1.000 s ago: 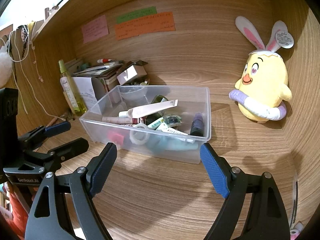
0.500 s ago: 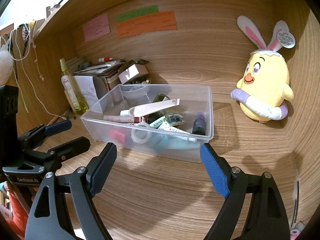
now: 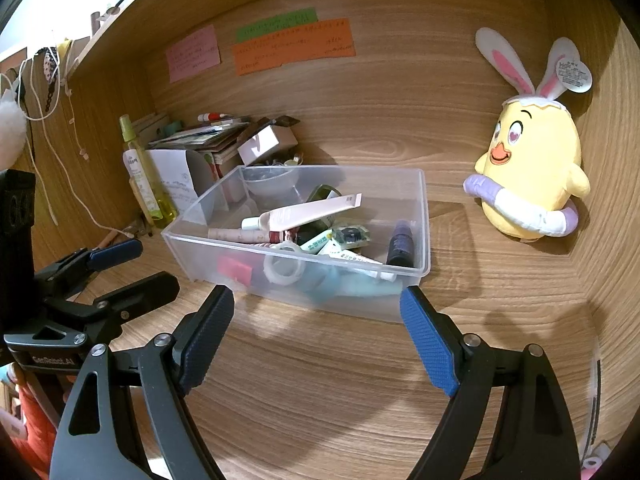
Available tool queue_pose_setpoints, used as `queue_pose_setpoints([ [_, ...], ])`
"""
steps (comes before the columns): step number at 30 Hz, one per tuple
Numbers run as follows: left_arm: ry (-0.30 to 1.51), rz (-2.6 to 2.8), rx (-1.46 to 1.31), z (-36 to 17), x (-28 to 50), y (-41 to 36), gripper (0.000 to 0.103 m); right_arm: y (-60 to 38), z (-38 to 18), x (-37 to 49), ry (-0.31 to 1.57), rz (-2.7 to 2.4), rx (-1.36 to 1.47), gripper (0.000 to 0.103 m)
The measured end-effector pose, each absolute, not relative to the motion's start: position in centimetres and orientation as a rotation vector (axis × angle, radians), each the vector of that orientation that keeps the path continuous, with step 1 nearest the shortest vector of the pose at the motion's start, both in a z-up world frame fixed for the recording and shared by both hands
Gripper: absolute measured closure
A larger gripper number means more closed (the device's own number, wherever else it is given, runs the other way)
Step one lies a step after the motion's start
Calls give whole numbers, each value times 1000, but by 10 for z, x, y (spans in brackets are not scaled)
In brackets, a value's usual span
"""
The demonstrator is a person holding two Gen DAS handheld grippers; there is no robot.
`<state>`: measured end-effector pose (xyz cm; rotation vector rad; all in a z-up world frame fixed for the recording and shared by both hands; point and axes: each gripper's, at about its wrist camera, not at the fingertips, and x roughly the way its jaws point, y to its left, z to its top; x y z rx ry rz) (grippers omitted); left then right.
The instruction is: Organize objects
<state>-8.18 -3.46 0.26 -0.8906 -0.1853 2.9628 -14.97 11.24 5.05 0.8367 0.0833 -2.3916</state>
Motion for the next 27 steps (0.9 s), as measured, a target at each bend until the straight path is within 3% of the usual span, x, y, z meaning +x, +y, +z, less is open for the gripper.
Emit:
queue_pose_setpoints([
  [27,-193,2959,-863,4,-78,-31,2,112,49,-151,81,-2388,844,20],
])
